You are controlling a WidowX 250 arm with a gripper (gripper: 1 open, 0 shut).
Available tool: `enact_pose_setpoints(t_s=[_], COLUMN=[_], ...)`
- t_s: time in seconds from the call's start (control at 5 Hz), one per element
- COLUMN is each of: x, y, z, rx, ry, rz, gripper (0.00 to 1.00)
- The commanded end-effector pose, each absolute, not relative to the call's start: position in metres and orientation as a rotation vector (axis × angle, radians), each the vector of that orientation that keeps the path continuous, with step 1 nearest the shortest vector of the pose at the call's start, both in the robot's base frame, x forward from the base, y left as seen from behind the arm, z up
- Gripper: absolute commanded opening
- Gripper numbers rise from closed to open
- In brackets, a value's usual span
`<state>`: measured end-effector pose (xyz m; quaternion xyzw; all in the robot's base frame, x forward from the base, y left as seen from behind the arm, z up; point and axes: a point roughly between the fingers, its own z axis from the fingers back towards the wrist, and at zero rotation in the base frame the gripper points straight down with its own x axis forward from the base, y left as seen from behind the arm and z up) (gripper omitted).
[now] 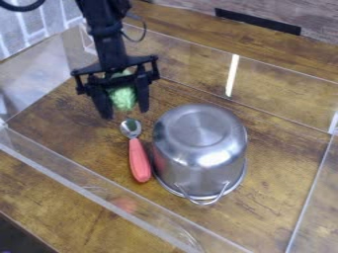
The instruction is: Put the green object in the silver pot
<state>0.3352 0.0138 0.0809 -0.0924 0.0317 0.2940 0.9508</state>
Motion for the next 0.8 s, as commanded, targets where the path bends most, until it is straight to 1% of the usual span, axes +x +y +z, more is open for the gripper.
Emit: enact_pose_setpoints(t_s=[0.0,0.2,0.4,0.6], x=[0.344,0.345,0.343,0.335], y=[0.000,-0.020,-0.042,-0.062], z=[0.129,0.145,0.156,0.159], rx=[-0.207,-0.209,-0.220,-0.235], ry=[-0.060,-0.077,-0.087,-0.093], rz=[0.559,0.537,0.517,0.502], gripper=[0.00,0.00,0.00,0.00])
